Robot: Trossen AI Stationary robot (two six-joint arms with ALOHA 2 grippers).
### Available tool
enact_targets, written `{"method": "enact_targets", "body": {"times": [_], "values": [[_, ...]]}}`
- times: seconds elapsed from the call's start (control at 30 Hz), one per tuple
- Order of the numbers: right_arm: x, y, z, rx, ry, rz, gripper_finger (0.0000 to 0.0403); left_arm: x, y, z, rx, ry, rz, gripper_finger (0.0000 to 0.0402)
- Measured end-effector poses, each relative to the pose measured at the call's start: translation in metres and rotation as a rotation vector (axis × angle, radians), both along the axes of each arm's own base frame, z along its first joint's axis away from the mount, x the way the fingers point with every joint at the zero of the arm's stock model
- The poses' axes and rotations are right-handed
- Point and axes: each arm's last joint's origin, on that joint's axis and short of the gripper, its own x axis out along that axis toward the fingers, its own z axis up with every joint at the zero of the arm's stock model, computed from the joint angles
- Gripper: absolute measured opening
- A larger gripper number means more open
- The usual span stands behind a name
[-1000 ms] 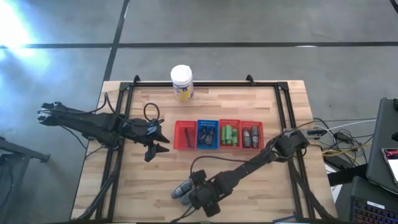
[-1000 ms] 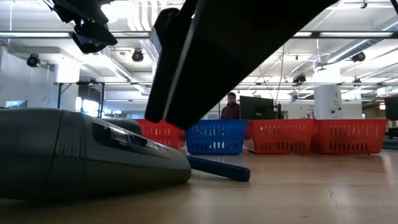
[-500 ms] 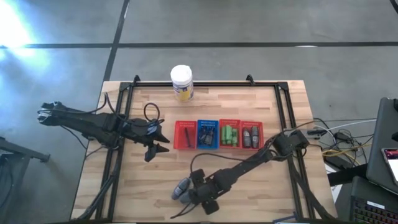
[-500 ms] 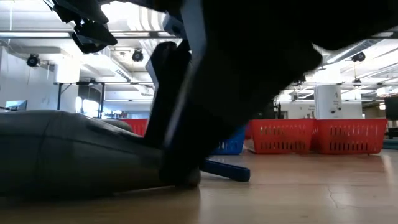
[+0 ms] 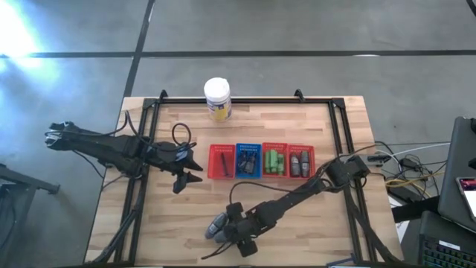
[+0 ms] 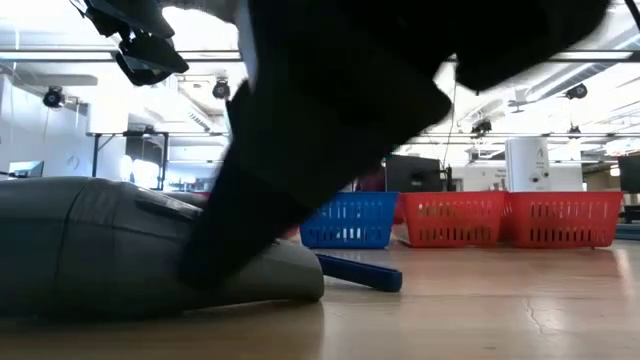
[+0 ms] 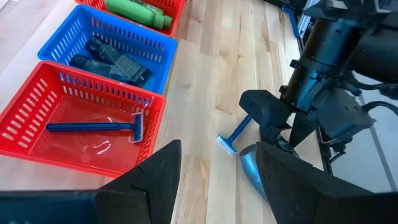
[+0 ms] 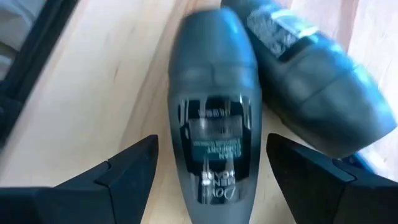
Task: Pick & Place Travel size toiletries
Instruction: Put the gray deodorant into the right red bin
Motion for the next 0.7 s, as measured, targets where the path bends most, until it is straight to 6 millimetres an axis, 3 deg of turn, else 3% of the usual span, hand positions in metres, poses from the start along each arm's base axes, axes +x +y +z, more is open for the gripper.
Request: {"method": "enact_targets", "body": {"times": [0.4, 0.7], "values": [[-0.004, -0.008, -0.016, 0.026, 0.030, -0.061, 0.0309, 0.000, 0.000, 0.000, 0.002, 0.000, -0.001, 0.0211], [-0.003, -0.011, -0.017, 0.034, 0.024, -0.085, 0.0252, 0.000, 0.000, 0.000, 0.002, 0.000, -0.002, 0.0211]]}}
